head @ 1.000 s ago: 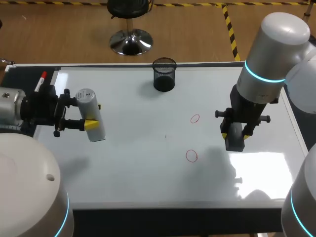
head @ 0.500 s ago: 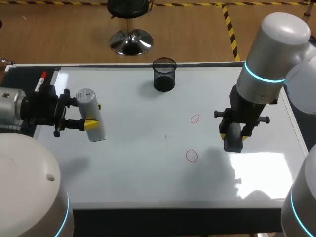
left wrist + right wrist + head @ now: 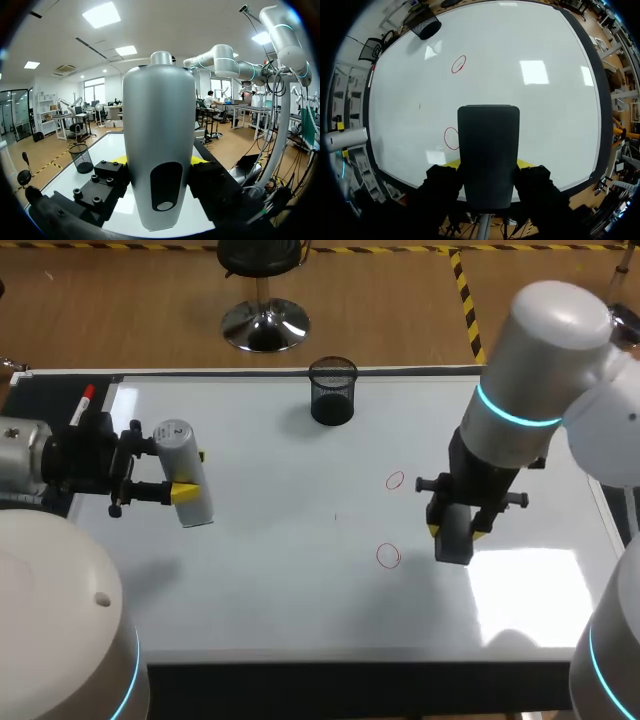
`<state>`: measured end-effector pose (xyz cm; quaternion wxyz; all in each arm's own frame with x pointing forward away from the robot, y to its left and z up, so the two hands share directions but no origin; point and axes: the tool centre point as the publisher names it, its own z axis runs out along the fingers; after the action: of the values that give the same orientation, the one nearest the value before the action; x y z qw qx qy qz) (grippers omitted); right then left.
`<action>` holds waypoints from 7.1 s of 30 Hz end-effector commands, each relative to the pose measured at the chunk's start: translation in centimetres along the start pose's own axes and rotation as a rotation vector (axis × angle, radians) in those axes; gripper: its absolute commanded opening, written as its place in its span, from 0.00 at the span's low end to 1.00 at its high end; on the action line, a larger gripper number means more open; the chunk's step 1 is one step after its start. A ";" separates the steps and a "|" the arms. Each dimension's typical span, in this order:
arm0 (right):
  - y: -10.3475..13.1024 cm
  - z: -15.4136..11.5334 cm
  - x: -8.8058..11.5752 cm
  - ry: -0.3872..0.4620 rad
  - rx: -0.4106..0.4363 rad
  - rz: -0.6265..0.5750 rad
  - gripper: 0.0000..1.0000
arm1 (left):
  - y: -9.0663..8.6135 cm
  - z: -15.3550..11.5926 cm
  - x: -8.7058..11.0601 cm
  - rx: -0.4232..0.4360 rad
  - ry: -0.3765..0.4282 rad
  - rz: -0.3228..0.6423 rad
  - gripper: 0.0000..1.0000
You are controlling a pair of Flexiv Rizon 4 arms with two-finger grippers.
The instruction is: Pick up the inspection probe, press it on each red-marked spot on the whiteboard one by one, put down the probe, pick up the eraser, and wipe off all the red marks.
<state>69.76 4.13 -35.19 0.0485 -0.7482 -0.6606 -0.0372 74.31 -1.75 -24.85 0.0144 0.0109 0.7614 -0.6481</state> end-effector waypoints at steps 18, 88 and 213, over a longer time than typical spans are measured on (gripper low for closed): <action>-1.8 2.9 7.7 -0.067 0.014 -0.051 0.00 | -0.1 0.0 0.2 0.000 -0.004 0.003 0.00; 0.5 12.7 4.2 -0.002 0.180 0.004 0.00 | -0.1 0.0 0.2 0.000 -0.004 0.003 0.00; 1.0 1.8 -7.1 -0.056 -0.049 -0.067 0.00 | -0.1 0.0 0.2 0.000 -0.004 0.003 0.00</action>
<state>70.04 -2.42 -38.01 0.0087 -0.7279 -0.6849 -0.0305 74.31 -1.75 -24.86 0.0145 0.0109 0.7614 -0.6481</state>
